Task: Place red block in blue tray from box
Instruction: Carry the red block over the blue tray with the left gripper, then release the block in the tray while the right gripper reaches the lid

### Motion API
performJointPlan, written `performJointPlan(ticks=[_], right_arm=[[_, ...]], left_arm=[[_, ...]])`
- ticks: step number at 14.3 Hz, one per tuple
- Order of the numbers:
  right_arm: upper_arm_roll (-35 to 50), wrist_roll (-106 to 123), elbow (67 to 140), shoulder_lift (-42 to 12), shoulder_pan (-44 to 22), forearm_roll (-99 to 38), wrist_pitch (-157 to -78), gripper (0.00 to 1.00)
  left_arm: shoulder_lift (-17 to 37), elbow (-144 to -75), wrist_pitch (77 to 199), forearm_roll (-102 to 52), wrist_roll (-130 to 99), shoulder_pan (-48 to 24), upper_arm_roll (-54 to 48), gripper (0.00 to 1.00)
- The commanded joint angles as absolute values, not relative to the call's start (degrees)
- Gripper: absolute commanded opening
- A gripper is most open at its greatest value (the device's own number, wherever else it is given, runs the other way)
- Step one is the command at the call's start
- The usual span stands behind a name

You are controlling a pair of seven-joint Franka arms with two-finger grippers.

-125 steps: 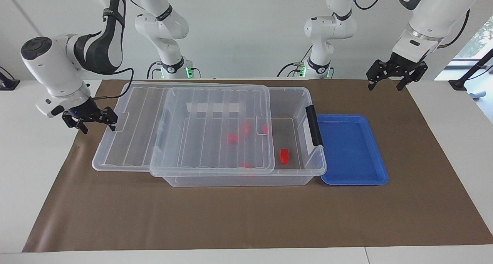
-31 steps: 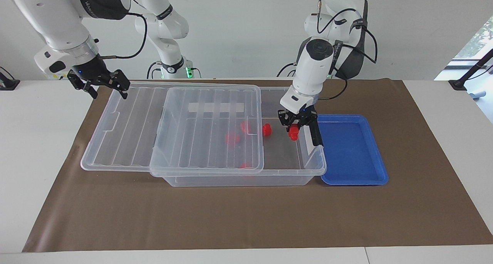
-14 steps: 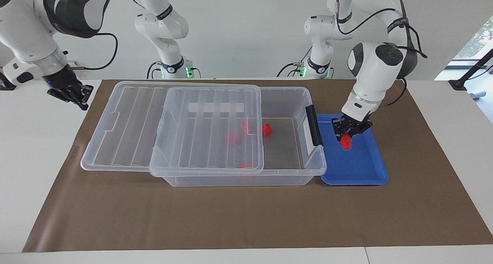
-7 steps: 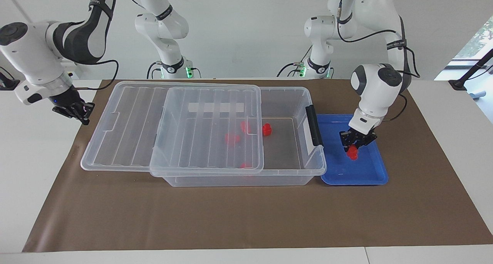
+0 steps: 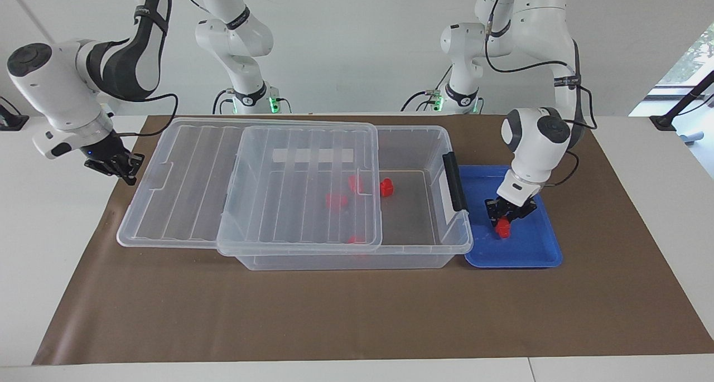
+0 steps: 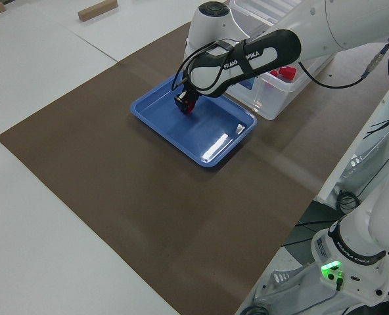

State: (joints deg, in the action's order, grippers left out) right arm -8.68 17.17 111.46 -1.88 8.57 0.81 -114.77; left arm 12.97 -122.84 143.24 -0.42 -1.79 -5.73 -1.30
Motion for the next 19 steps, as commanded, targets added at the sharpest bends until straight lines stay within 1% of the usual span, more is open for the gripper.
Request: performJointPlan(ticks=[1,4,5,6,7,10,15,19], right_arm=[[-7.5,16.6,112.2,-1.5,8.8,0.9,-115.1,0.00],[-5.6,13.4,111.7,-1.5,8.8,0.9,-113.6,0.00],[-5.1,12.9,111.6,-1.5,8.9,0.9,-113.3,0.00],[-5.0,12.8,111.6,-1.6,8.8,0.7,-113.3,0.00],[-4.9,12.8,111.6,-1.6,8.8,0.4,-113.2,0.00],[-4.0,12.7,111.6,-1.5,8.9,0.1,-113.2,0.00],[0.3,5.0,111.4,-1.5,8.9,0.1,-112.3,0.00],[2.9,0.4,111.5,-1.4,8.8,0.1,-112.3,0.00]], left_arm=[[13.6,-123.8,145.5,0.3,-1.5,-4.7,-1.5,0.00],[13.9,-123.7,145.9,0.3,-1.5,-3.7,-1.6,0.00],[13.9,-123.7,145.9,0.3,-1.6,-3.8,-1.6,0.46],[13.9,-123.7,145.7,0.3,-1.6,-4.0,-1.6,0.86],[13.4,-123.5,145.2,0.3,-1.7,-4.2,-1.6,1.00],[11.2,-121.7,140.5,0.3,-1.6,-4.5,-1.7,1.00],[6.8,-118.3,133.9,0.3,-1.5,-4.6,-1.8,1.00],[4.8,-108.3,118.0,0.3,-1.2,-4.6,-2.0,1.00]])
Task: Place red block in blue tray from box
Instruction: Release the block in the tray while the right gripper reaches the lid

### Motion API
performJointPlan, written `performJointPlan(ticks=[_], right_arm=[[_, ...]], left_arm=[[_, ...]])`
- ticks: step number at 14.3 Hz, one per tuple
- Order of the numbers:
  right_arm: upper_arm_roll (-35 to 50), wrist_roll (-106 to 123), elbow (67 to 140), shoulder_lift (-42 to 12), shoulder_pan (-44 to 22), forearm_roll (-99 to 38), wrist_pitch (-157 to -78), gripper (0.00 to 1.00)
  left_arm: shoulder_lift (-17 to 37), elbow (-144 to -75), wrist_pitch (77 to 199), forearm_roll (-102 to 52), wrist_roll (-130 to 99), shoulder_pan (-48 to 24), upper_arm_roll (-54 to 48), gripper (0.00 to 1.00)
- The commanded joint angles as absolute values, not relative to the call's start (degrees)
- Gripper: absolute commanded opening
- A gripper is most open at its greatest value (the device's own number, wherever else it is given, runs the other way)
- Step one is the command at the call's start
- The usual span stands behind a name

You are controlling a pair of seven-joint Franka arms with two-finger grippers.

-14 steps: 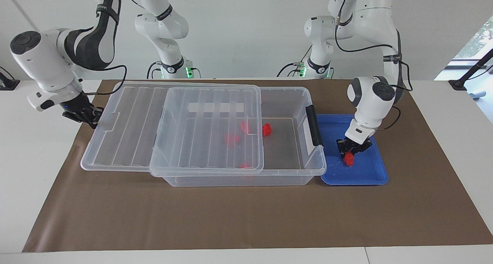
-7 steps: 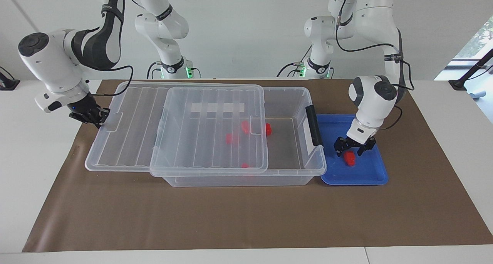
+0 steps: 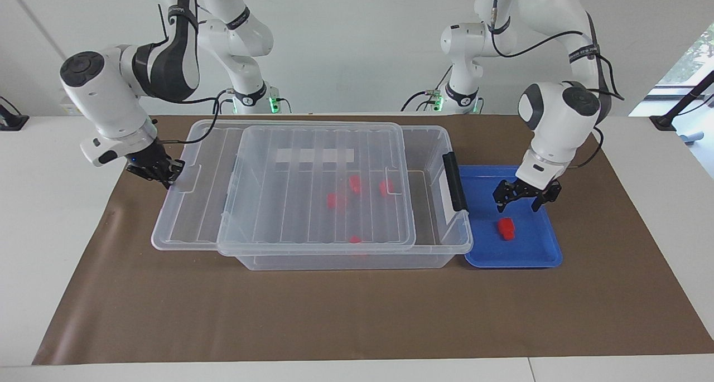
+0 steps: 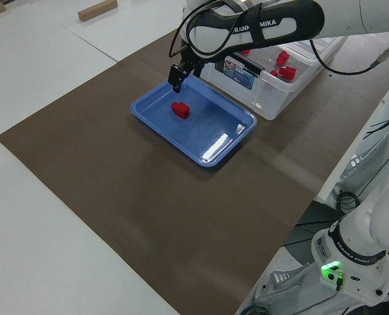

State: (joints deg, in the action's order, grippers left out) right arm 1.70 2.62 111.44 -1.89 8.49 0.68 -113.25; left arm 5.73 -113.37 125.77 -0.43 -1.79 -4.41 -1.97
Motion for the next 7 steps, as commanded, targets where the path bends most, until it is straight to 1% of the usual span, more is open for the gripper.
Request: performJointPlan(ticks=[1,7], right_arm=[[3.9,-1.0,111.5,-1.3,8.8,0.1,-112.4,0.00],[5.4,-3.9,111.6,-1.2,8.8,0.1,-112.1,0.00]], left_arm=[[4.6,-105.5,114.2,0.3,-1.1,-4.6,-2.0,1.00],[4.0,-92.4,98.9,0.3,-0.6,-4.3,-2.0,1.00]])
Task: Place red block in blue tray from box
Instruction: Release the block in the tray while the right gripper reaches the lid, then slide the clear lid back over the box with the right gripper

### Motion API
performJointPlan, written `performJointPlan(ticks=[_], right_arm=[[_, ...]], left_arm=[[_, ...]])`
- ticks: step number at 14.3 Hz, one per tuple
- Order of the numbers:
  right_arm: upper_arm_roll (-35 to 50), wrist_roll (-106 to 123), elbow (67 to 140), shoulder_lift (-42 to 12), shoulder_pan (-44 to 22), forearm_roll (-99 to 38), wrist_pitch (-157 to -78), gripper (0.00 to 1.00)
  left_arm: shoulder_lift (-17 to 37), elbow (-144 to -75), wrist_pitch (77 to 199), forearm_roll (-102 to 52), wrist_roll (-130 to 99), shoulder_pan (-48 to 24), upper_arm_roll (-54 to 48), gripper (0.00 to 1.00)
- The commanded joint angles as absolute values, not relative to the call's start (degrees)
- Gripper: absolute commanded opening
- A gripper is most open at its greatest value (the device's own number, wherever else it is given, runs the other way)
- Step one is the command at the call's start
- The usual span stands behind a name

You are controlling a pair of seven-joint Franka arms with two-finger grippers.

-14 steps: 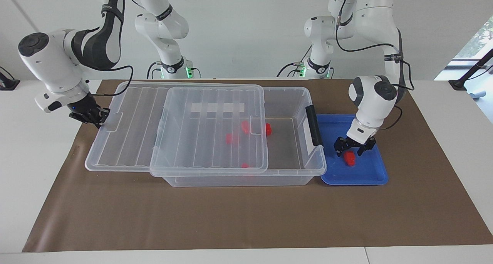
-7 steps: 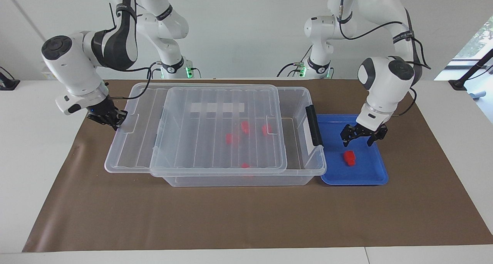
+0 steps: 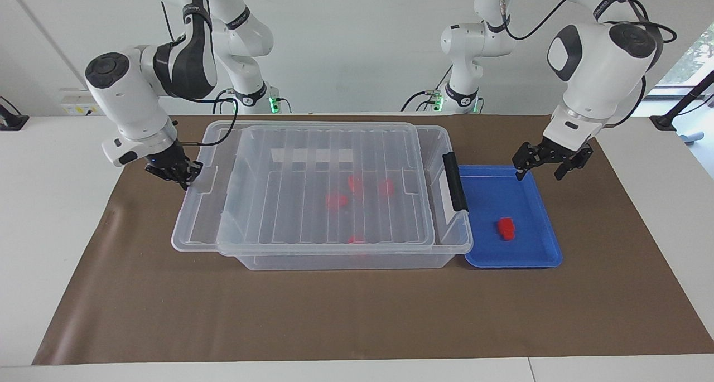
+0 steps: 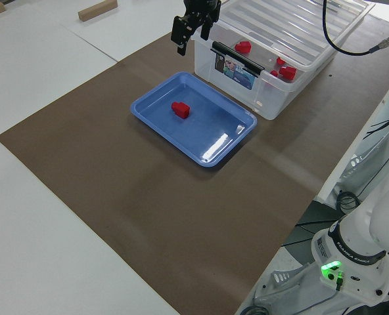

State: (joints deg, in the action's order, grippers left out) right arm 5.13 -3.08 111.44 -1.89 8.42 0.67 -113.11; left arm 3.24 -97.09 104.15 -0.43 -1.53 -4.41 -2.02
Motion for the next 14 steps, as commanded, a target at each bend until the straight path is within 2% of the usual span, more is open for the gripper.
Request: performJointPlan(ticks=[1,8,14], right_arm=[[5.4,-4.0,111.8,-1.1,8.8,0.1,-112.3,0.00],[7.6,-8.3,111.7,-1.2,8.4,0.1,-112.3,0.00],[11.2,-14.1,111.7,-1.2,8.4,0.1,-112.3,0.00]], left_arm=[[4.0,-90.6,96.8,0.3,-0.1,-4.0,-2.0,1.00],[2.7,-87.0,88.9,-0.1,0.4,-3.7,-1.2,1.00],[-1.5,-89.6,88.6,-0.2,0.5,-3.3,-1.4,1.00]])
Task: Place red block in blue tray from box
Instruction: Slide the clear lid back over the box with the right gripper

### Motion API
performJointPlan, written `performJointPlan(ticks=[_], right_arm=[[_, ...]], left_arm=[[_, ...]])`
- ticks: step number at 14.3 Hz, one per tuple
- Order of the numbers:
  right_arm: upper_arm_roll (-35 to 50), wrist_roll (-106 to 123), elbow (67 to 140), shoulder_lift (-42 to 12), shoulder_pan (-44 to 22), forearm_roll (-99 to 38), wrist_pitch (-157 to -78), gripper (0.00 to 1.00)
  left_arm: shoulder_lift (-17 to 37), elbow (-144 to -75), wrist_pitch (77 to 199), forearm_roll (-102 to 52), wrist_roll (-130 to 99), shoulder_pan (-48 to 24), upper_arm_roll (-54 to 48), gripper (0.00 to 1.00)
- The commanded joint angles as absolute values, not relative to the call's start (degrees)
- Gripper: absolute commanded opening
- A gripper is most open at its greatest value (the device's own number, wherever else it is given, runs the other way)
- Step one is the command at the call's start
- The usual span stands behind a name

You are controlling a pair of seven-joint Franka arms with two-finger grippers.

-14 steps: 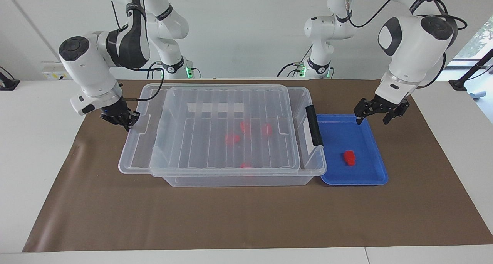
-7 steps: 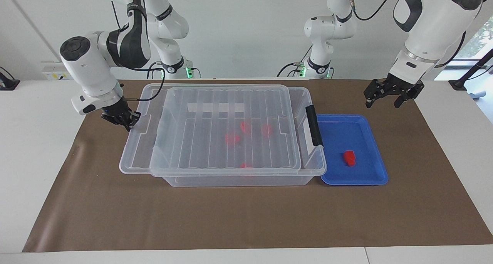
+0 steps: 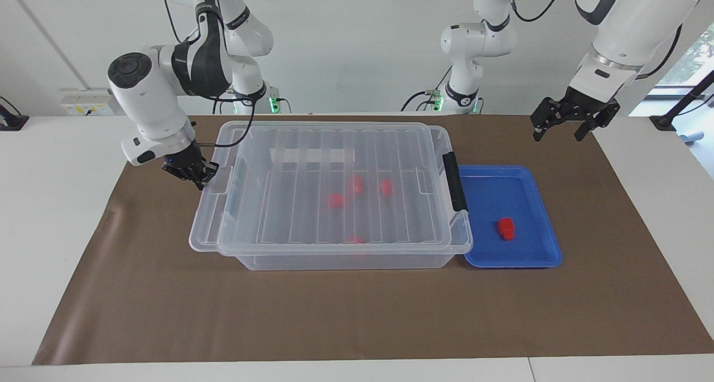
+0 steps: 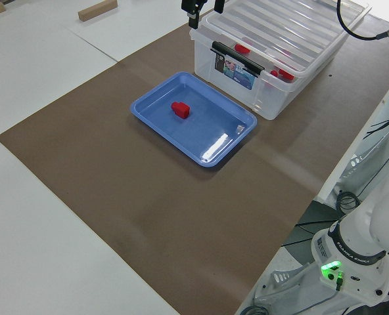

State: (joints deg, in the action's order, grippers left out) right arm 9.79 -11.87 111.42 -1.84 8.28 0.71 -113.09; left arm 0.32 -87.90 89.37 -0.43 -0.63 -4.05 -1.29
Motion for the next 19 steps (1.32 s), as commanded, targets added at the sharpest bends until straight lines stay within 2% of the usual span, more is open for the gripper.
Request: performJointPlan(ticks=[1,6,19], right_arm=[[11.5,-14.5,111.7,-1.3,8.4,0.1,-112.3,0.00],[12.0,-15.0,111.8,-1.3,8.4,0.1,-112.3,0.00],[12.7,-15.1,110.8,-1.7,8.4,0.1,-112.0,0.00]], left_arm=[[-2.0,-90.3,88.5,-0.2,0.4,-3.3,-1.4,1.00],[-2.2,-90.6,88.6,-0.2,3.0,-0.1,-1.9,1.00],[-2.1,-90.7,88.8,-0.4,2.7,-0.8,-2.2,1.00]])
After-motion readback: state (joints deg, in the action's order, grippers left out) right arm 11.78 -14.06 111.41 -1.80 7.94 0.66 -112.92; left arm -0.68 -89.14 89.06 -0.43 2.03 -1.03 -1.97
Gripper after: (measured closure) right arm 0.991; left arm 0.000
